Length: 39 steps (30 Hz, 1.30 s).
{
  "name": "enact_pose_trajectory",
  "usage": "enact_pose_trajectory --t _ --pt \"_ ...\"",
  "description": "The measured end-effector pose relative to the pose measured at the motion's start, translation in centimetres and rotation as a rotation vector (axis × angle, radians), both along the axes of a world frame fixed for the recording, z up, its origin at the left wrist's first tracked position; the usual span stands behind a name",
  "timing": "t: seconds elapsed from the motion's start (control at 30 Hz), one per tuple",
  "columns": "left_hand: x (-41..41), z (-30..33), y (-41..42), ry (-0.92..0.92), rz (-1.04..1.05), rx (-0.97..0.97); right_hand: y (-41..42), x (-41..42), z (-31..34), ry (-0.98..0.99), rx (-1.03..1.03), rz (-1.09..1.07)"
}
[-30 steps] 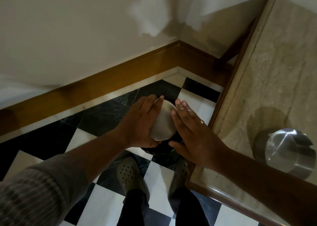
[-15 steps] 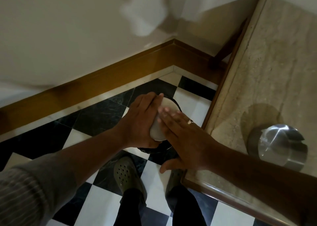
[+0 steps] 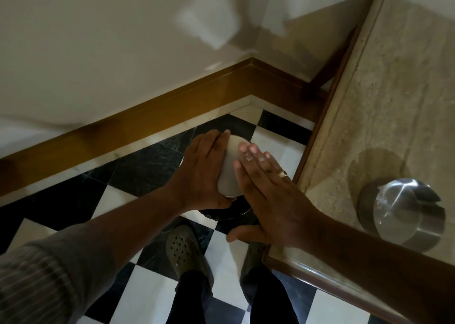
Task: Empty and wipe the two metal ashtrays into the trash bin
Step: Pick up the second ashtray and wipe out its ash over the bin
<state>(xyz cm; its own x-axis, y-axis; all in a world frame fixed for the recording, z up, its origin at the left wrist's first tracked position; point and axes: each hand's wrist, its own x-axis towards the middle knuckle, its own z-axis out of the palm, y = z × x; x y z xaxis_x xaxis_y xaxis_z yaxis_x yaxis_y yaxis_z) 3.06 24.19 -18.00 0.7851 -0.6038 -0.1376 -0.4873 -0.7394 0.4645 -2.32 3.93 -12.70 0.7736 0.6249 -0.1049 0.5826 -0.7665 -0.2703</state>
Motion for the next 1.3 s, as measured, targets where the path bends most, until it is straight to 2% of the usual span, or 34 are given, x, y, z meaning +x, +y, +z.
enact_pose_trajectory --t 0.1,0.23,0.37,0.5,0.63,0.77,0.9,1.03,1.07,1.17,1.2,1.3 --pt "0.1 0.1 0.0 0.027 -0.033 0.036 -0.2 -0.1 -0.4 0.147 -0.097 0.036" --pt "-0.5 -0.6 0.2 0.003 0.004 0.001 0.4 -0.3 0.4 0.014 0.015 -0.049" --pt "-0.6 -0.7 0.2 0.027 -0.041 0.105 0.3 0.0 -0.1 0.188 -0.101 0.058" --pt "-1.2 -1.4 0.3 0.021 0.028 0.077 0.8 0.4 1.3 0.060 0.027 -0.034" --pt "-1.0 -0.9 0.2 -0.001 0.018 0.103 0.4 0.7 0.0 0.223 -0.129 0.051" --pt "-1.0 -1.6 0.2 -0.036 0.030 0.035 0.7 0.8 0.9 0.097 -0.030 -0.043" --pt "-1.0 -1.5 0.1 -0.026 -0.027 0.080 0.8 0.5 -0.1 0.226 -0.172 0.022" --pt "-1.4 -2.4 0.6 0.001 0.018 0.078 1.8 0.6 1.6 0.090 0.010 -0.125" --pt "-1.3 -2.1 0.6 0.019 0.045 0.081 1.7 0.6 1.5 0.111 -0.004 -0.113" --pt "-0.9 -1.5 0.6 0.039 0.039 0.110 1.2 0.2 0.2 0.358 -0.168 0.051" --pt "-1.1 -1.7 0.7 0.034 0.021 0.107 1.1 0.1 0.1 0.372 -0.179 0.069" --pt "-1.3 -2.2 0.8 0.009 0.020 0.067 1.6 0.2 1.3 0.199 -0.057 -0.038"
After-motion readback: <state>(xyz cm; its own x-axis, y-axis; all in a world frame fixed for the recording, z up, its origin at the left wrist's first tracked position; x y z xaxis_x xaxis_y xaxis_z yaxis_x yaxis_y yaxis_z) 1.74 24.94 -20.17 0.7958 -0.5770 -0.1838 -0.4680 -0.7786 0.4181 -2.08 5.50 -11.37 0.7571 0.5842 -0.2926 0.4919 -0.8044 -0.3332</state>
